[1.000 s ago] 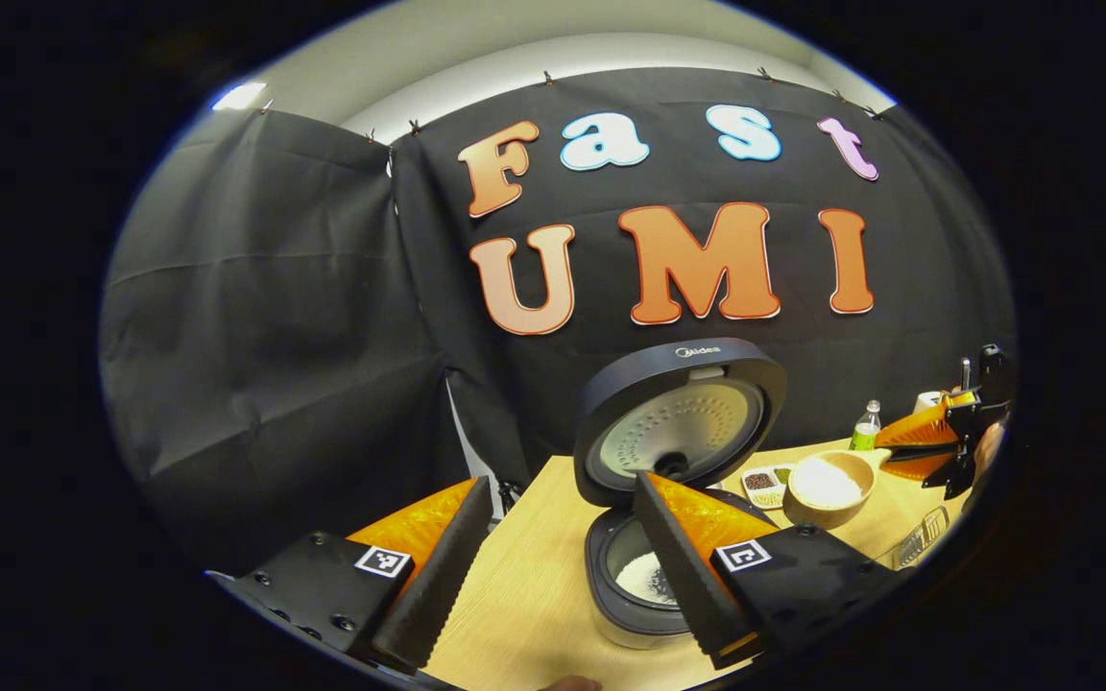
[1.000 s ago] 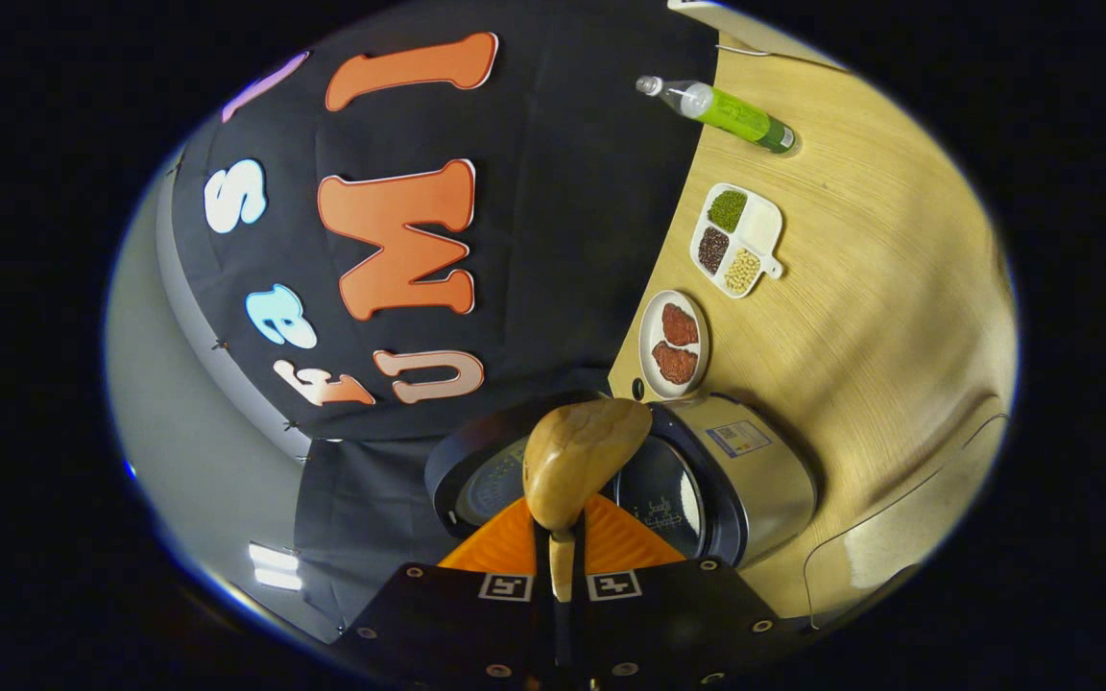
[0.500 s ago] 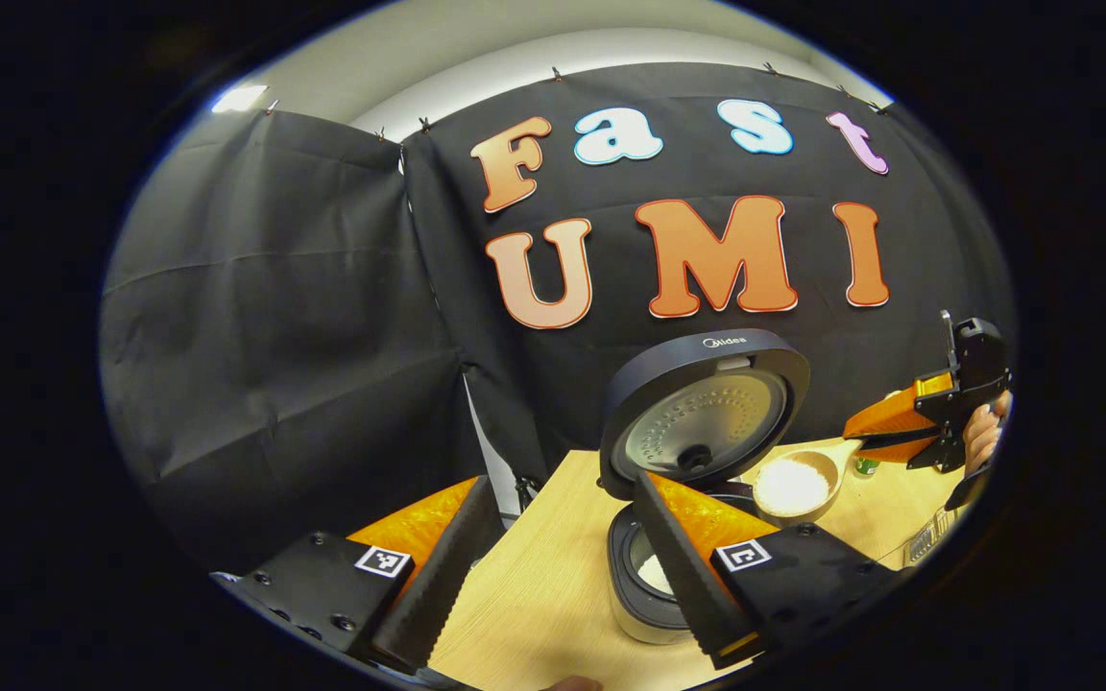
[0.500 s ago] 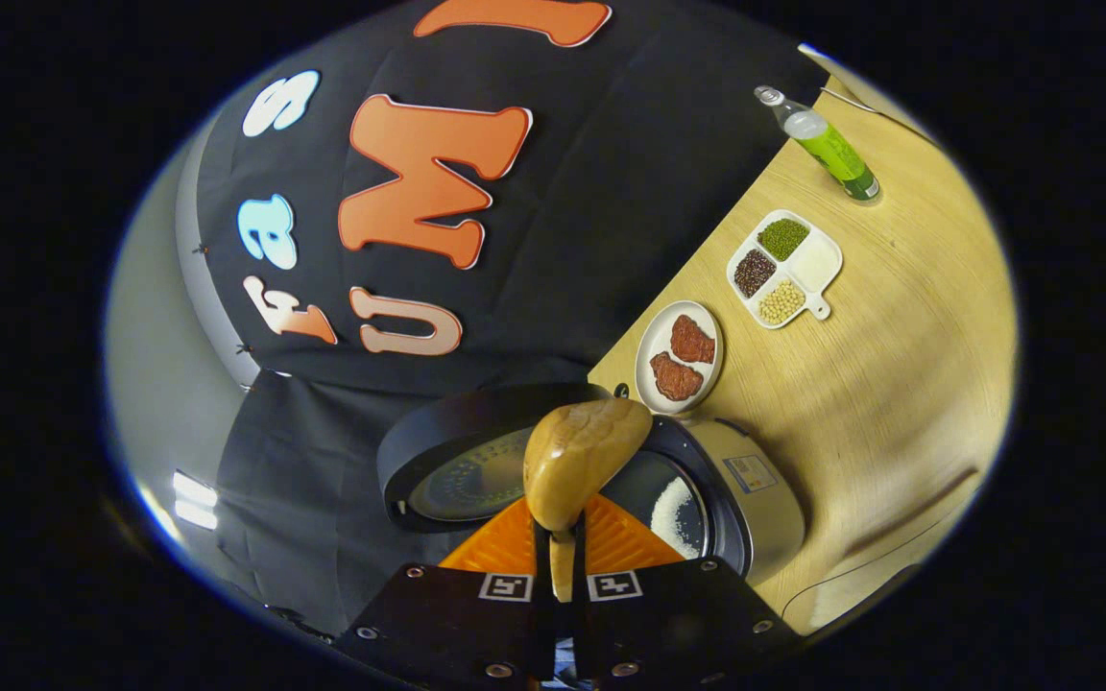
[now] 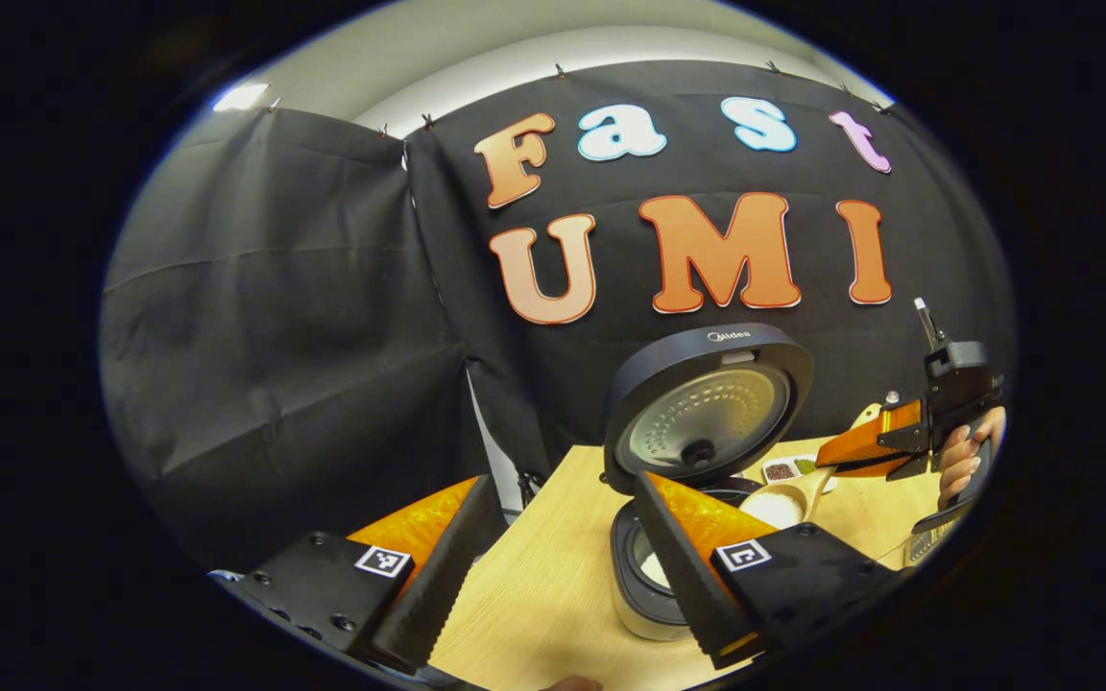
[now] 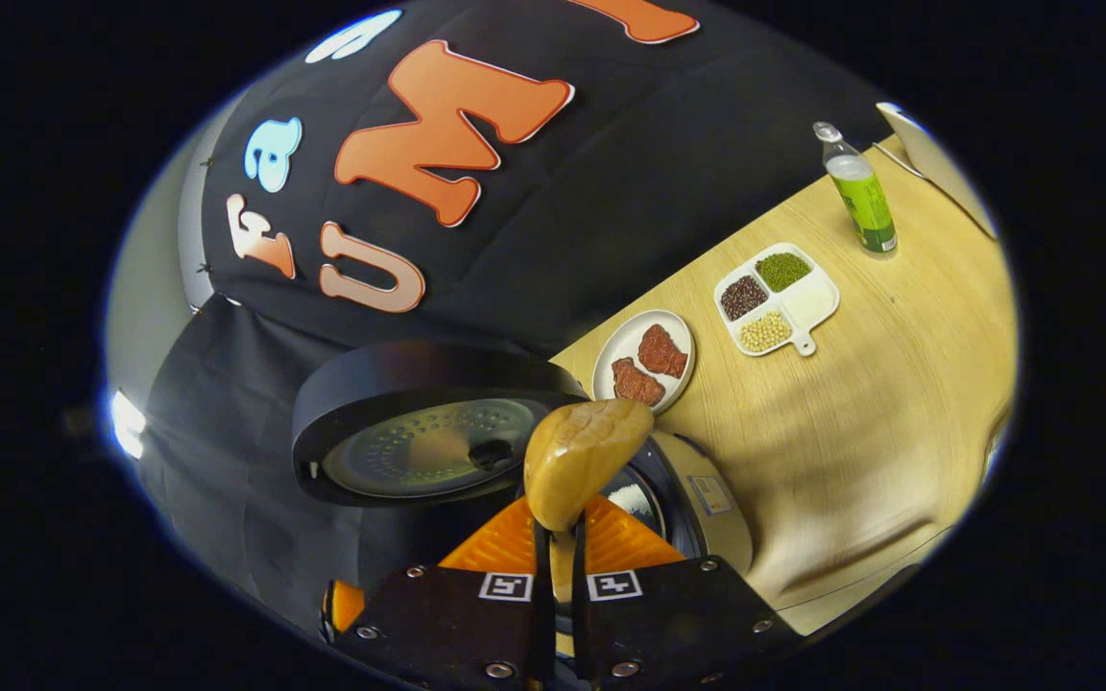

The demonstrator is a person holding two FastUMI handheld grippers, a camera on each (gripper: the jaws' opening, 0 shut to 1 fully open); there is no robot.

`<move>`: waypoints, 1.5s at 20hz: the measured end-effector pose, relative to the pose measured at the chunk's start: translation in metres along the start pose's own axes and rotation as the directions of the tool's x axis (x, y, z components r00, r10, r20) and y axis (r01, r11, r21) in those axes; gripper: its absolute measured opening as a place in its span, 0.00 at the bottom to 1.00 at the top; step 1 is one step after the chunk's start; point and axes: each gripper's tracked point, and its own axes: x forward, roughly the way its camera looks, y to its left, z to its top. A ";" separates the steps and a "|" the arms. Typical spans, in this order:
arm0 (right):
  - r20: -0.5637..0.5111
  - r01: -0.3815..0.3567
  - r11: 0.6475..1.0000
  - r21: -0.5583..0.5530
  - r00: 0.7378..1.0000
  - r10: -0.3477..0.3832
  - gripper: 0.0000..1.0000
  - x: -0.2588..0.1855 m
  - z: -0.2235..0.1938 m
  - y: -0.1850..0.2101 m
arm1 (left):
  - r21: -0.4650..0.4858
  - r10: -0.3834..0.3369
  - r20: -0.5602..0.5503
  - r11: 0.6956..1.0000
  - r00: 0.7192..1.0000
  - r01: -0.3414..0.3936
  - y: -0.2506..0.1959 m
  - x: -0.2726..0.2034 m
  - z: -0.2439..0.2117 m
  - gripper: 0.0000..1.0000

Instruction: Close the left gripper, press the button to open the rice cooker; take a wooden spoon from the chopstick holder with the right hand, scoop a spoonful of rice and pour it into the rice cooker, then put the wooden spoon back into the chopstick holder.

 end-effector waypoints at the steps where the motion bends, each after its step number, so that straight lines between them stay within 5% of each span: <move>1: 0.006 0.011 1.000 -0.026 1.000 -0.011 0.06 0.001 0.001 0.001 | -0.002 0.002 0.000 1.000 1.000 -0.002 0.000 0.000 0.000 0.93; 13: 0.103 0.051 0.969 -0.241 0.994 -0.027 0.07 -0.004 0.025 0.023 | -0.002 0.023 -0.005 1.000 1.000 -0.023 0.003 -0.003 0.000 0.93; 17: 0.133 0.071 0.942 -0.328 0.991 -0.028 0.06 -0.005 0.025 0.028 | -0.001 0.025 -0.004 1.000 1.000 -0.025 0.003 -0.004 -0.001 0.93; 18: 0.139 0.072 0.936 -0.344 0.990 -0.025 0.07 -0.007 0.025 0.031 | 0.000 0.024 -0.006 1.000 1.000 -0.024 0.003 -0.003 -0.002 1.00; 19: 0.144 0.074 0.931 -0.359 0.989 -0.023 0.07 -0.007 0.024 0.034 | 0.001 0.025 -0.006 1.000 1.000 -0.025 0.003 -0.003 -0.001 0.92; 21: 0.152 0.080 0.919 -0.386 0.988 -0.022 0.07 -0.005 0.024 0.036 | 0.001 0.027 -0.009 1.000 1.000 -0.027 0.004 -0.004 -0.002 1.00; 25: 0.175 0.094 0.890 -0.447 0.984 -0.017 0.07 -0.005 0.021 0.041 | 0.001 0.030 -0.011 1.000 0.999 -0.030 0.004 -0.004 -0.002 0.93; 26: 0.181 0.101 0.880 -0.463 0.983 -0.018 0.07 -0.005 0.020 0.042 | 0.001 0.031 -0.013 1.000 0.999 -0.031 0.004 -0.003 -0.003 1.00; 30: 0.192 0.113 0.831 -0.545 0.981 -0.008 0.07 -0.002 0.014 0.049 | -0.001 0.038 -0.019 0.999 0.999 -0.038 0.004 -0.003 -0.005 1.00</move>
